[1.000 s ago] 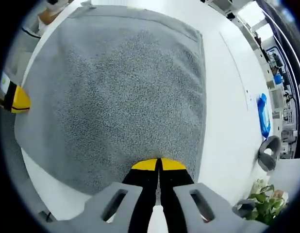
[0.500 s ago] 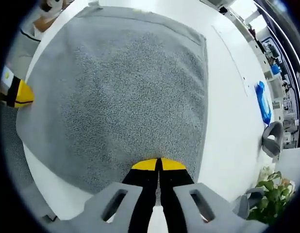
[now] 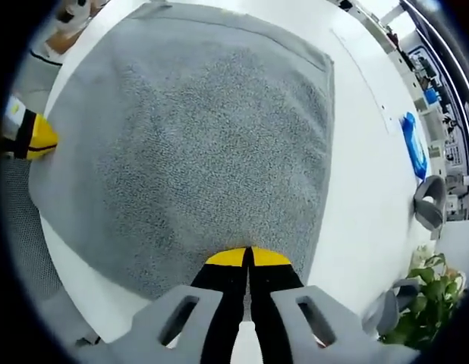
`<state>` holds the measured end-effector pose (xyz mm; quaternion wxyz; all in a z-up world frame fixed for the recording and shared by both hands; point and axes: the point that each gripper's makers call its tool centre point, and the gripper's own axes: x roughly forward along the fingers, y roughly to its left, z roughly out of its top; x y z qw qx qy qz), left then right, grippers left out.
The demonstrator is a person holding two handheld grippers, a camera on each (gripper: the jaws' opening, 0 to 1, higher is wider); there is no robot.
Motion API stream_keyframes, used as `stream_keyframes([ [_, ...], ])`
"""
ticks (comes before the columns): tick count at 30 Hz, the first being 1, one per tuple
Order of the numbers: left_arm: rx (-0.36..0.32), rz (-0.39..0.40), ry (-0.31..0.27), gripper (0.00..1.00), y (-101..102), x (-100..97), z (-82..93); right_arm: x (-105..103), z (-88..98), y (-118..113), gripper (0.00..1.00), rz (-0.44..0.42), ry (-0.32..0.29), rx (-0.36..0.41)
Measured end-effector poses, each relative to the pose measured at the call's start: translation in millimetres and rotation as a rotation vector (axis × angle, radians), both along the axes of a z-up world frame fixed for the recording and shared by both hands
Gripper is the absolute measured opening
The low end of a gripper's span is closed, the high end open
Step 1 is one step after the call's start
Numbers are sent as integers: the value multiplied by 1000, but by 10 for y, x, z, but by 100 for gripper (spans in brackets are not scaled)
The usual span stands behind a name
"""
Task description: Fold the towel on the table until its edges align and the towel forms a compact rectangular stack.
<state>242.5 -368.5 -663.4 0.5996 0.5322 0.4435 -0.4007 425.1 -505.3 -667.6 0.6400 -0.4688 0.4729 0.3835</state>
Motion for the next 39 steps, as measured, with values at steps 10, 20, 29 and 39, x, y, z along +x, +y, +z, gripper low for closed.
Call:
stream_keyframes([
  [10, 69, -16, -11, 1, 80, -5, -4, -124, 2, -56, 0, -59, 15, 23],
  [20, 55, 16, -11, 1, 135, -2, 2, -243, -7, -132, 0, 45, -38, -158],
  [29, -6, 82, -5, 1, 163, 2, 9, -276, -7, -169, 0, 39, -51, -172],
  [39, -11, 174, -2, 1, 234, 39, 10, -396, -1, -247, 0, -21, -12, -147],
])
